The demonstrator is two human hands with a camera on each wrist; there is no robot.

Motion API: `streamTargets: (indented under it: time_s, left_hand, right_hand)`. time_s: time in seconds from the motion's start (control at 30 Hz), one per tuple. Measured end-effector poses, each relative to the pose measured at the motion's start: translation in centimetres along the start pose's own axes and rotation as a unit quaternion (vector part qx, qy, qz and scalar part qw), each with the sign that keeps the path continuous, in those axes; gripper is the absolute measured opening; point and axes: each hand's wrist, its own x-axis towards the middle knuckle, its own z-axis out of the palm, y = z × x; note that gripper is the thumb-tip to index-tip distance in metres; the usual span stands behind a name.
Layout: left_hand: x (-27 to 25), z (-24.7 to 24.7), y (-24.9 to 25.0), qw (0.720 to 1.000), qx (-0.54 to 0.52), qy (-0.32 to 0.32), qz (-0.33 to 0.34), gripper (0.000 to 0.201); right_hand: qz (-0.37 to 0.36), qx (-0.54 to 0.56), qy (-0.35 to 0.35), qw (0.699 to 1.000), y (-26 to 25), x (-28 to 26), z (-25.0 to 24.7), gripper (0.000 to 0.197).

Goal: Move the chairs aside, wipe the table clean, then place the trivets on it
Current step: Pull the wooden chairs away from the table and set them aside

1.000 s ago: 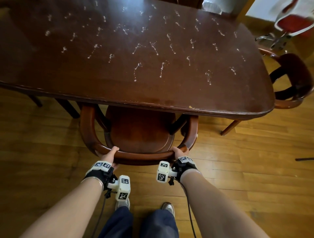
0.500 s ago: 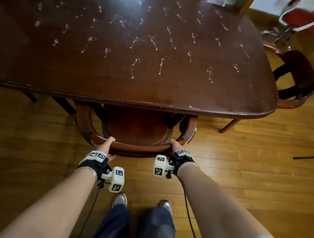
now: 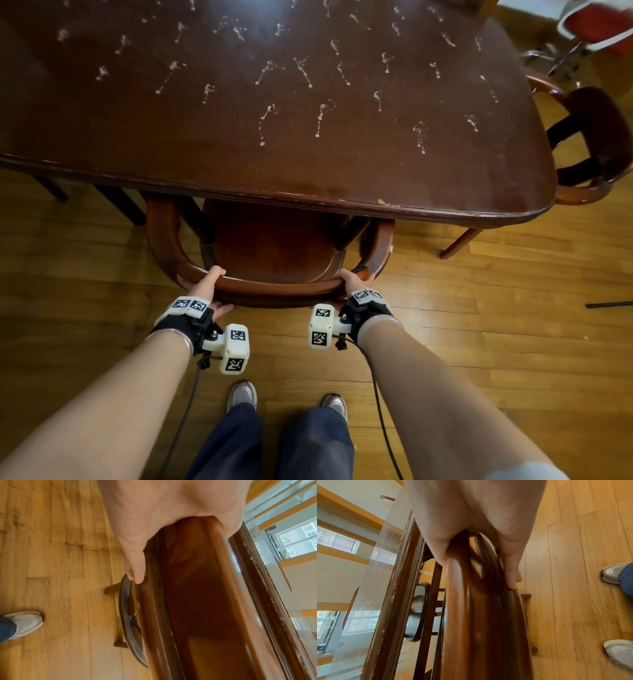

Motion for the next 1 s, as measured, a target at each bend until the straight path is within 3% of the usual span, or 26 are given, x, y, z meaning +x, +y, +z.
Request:
streamTargets:
  time_s: [0.1,0.17,0.23,0.3,0.4,0.5,0.7,0.87,1.0]
  left_hand:
    - [-0.7,-0.9,-0.6,1.000,-0.008,0.008,0.004,0.043]
    - [-0.9,-1.8,-0.8,0.999,-0.030,0.018,0.009,0.061]
    - [-1.0,-2.4,-1.2,0.999,-0.040,0.025,0.009,0.067]
    - [-1.1,-2.8,-1.4,0.999,-0.037,0.029,0.013,0.060]
    - [-0.9,-3.1,-1.3,0.999,-0.026,0.017,0.009,0.055]
    - [-0.7,-2.8,-0.4,1.000,-0.016,0.011,0.010,0.045]
    - [0.1,-2.0,1.3,1.000,-0.006,-0.001,0.009,0.044]
    - [0.8,-1.3,1.7,1.000,-0.007,-0.009,0.013,0.062]
    - [0.9,-1.5,1.7,1.000,0.011,-0.008,0.026,0.063]
  right_hand:
    - [-0.009,-0.019,0.005,1.000,1.5,2.3,0.2,0.134]
    - [-0.011,-0.026,0.013,1.000,3.5,6.5,0.6,0.144]
    - [-0.009,-0.022,0.009,1.000,3.7,5.4,0.9,0.145]
    - [-0.009,-0.009,-0.005,1.000,2.9,0.7,0.8,0.132]
    - [-0.013,0.033,-0.021,0.999,2.4,-1.8,0.6,0.110]
    - [-0.013,0.009,-0.006,1.000,2.4,-1.3,0.7,0.108]
    - [-0.023,-0.025,0.014,0.999,1.3,-0.6,1.1,0.107]
    - [-0.020,-0.018,0.010,1.000,0.4,0.2,1.8,0.113]
    - [-0.020,-0.008,0.005,1.000,0.6,-1.1,1.7,0.104]
